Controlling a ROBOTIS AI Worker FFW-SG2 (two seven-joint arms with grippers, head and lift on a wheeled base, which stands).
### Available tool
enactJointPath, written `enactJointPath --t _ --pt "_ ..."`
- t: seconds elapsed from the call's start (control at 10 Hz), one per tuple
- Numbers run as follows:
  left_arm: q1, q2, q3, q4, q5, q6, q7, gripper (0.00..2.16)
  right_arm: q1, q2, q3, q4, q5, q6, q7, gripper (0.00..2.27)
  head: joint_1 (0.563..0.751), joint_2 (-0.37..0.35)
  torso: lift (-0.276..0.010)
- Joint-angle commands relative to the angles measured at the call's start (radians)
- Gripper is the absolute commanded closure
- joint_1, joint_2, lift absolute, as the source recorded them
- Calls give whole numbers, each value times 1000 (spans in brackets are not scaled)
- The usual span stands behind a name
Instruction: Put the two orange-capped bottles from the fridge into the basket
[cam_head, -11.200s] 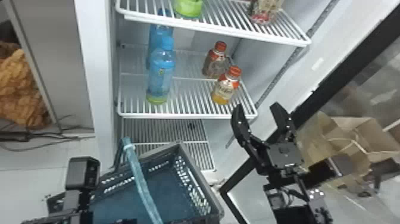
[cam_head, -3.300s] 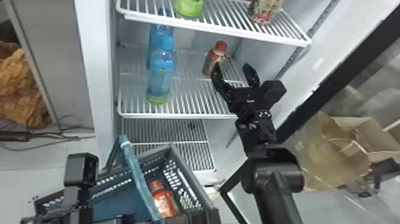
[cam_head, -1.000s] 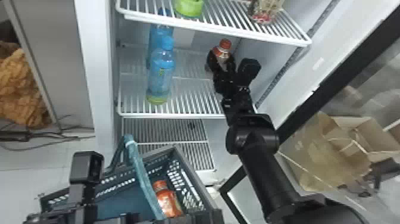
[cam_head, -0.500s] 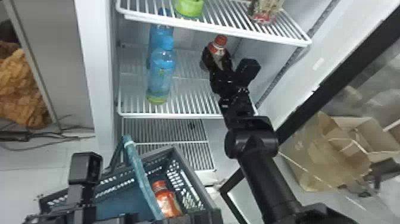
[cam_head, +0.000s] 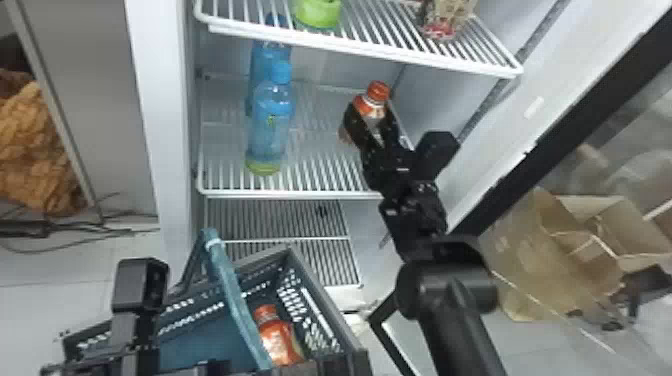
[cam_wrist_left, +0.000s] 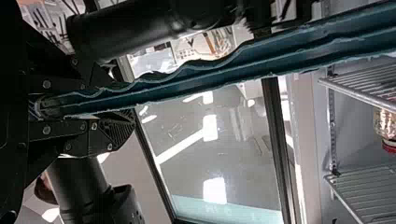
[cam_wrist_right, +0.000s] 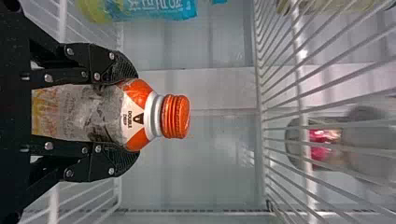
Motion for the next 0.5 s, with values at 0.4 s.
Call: enactJointPath --t 0.4 --pt "1 0 2 0 0 0 0 1168 295 -15 -38 -408 -67 144 31 814 695 -350 -235"
